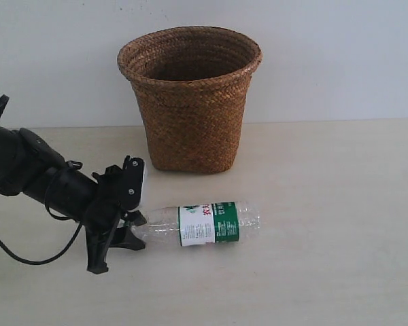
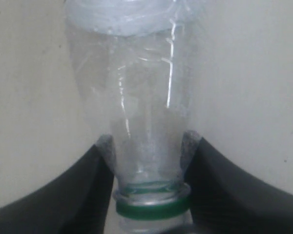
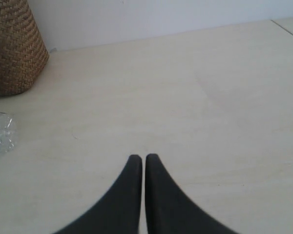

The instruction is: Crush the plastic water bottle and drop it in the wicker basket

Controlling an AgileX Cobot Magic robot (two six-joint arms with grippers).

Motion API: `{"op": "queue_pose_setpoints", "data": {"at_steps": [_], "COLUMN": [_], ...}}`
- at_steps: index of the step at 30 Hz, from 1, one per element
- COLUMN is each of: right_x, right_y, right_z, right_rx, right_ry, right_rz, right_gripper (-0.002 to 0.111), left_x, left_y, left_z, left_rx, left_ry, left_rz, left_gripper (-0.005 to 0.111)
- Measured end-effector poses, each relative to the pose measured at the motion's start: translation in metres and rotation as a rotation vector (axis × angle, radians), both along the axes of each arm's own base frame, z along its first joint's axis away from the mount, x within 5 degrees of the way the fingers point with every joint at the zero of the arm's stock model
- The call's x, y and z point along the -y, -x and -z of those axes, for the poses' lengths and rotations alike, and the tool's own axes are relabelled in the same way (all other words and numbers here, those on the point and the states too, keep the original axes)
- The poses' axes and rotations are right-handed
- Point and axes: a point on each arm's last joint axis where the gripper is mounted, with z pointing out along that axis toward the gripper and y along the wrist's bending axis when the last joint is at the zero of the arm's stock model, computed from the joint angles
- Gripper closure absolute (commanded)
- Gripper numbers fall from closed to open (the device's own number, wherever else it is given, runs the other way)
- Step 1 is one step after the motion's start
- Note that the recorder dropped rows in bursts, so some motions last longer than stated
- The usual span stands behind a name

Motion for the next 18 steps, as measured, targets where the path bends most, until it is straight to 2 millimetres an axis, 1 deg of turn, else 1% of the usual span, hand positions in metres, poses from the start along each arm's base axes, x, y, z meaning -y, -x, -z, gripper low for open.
{"op": "queue_pose_setpoints", "data": {"at_steps": [14, 18], "right_x": [0.0000, 0.0006], "right_y": [0.0000, -0.0009], "right_z": [0.0000, -0.0032], "right_rx": [0.000, 0.037], "right_ry": [0.004, 0.025], "right_rz": [-0.001, 0.000], "right_gripper": [0.108, 0.108], "left_x": [0.0043, 0.0049], "left_y": [0.0087, 0.0100], "left_z": [-0.0005, -0.0007], "left_rx": [-0.077, -0.089], "left_ry": [0.042, 0.049], "left_rz": [0.061, 0.069], "left_gripper": [0.103, 0.103]}}
